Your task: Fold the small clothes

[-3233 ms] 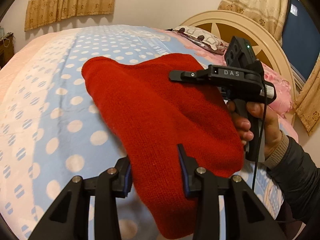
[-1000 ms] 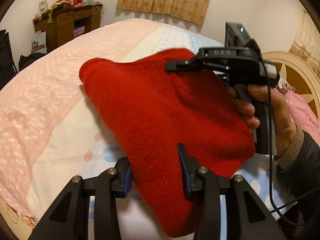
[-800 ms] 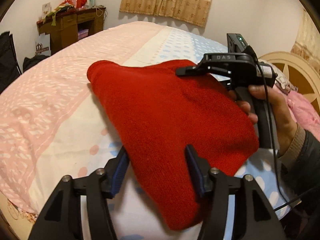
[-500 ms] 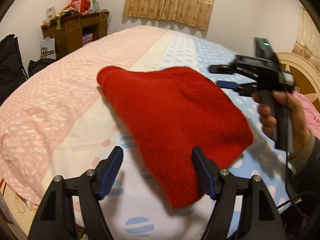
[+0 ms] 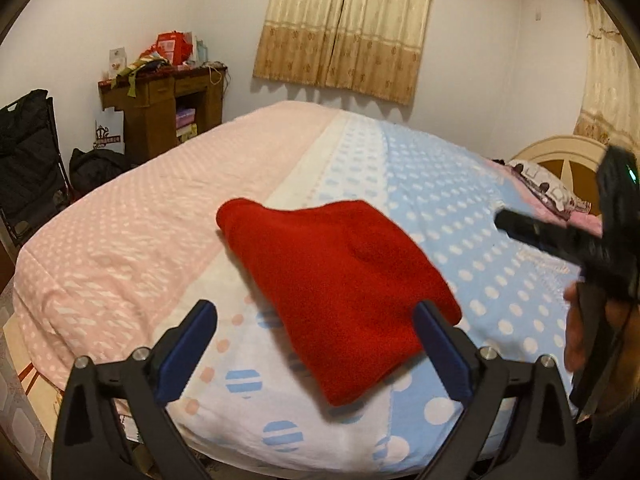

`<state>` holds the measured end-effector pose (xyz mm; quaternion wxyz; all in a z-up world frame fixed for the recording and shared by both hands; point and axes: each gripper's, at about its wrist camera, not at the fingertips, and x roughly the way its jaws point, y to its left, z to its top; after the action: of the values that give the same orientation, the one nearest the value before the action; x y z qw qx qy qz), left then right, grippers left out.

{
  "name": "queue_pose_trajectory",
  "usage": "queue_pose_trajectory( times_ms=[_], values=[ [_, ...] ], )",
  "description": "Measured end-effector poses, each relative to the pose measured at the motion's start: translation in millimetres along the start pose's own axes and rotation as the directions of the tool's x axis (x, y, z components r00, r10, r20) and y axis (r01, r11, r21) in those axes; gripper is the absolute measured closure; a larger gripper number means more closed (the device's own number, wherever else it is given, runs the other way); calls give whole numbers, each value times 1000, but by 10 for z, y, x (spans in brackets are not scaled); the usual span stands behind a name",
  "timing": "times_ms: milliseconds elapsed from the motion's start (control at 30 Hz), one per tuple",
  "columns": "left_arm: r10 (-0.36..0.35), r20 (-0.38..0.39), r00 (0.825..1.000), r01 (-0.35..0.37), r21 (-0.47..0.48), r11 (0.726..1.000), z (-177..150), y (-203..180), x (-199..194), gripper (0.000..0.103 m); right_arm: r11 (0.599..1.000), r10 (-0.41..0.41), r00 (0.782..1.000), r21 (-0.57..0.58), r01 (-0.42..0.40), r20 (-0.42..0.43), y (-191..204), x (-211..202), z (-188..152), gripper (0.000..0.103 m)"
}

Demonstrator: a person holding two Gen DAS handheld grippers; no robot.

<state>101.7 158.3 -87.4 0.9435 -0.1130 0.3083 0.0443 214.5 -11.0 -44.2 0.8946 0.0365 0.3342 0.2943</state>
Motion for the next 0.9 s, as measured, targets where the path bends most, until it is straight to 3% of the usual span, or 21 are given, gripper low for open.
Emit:
queue_pose_trajectory(
  times_ms=[200, 900],
  values=[
    [0, 21, 1000, 0, 3, 1000, 30, -26, -59, 2, 999, -2, 1000, -36, 3, 21, 152, -251, -114, 24],
    [24, 48, 999, -24, 15, 1000, 48, -54, -86, 0, 996, -26, 998, -78, 30, 52, 300, -435, -224, 24]
  ],
)
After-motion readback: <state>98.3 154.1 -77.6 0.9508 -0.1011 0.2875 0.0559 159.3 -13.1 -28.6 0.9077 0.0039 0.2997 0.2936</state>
